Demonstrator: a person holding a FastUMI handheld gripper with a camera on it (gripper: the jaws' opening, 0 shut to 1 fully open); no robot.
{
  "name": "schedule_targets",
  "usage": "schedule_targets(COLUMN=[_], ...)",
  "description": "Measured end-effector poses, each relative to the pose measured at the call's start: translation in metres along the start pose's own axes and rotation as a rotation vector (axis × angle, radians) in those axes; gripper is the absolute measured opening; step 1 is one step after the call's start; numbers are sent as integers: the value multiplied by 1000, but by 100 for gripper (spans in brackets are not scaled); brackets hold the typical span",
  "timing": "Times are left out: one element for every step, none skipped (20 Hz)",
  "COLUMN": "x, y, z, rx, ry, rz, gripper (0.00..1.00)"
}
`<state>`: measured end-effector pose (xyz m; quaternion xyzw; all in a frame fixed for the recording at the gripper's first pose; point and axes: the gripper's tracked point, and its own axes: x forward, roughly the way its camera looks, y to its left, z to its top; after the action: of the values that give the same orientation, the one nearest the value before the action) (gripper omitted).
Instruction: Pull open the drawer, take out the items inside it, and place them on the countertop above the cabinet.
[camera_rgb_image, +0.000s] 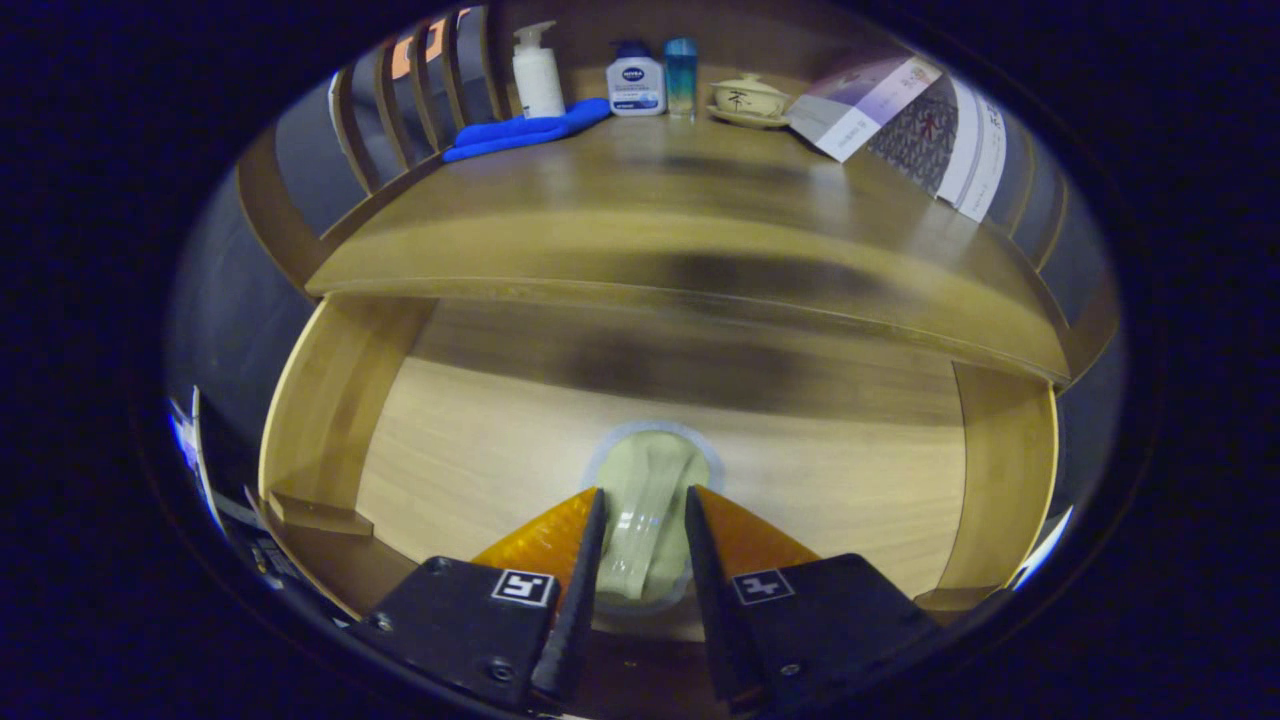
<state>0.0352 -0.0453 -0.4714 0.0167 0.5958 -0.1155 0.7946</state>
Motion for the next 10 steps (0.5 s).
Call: schedule_targets(x=[0, 0, 0, 0, 0, 0, -2, -4, -8, -12], y=[0, 1, 1, 0, -2, -2, -3, -3, -4, -7], z=[1, 2, 3, 4, 5, 6, 7, 8, 10, 14], rx=[16, 23, 29, 30, 34, 46, 68, 87, 105, 109], ry=[-5, -8, -11, -16, -25, -31, -33, -39, -50, -67], rz=[2, 10, 17, 15, 19, 30, 44, 62, 75, 74], gripper=[47, 46, 40, 36, 33, 29, 25, 21, 20, 19])
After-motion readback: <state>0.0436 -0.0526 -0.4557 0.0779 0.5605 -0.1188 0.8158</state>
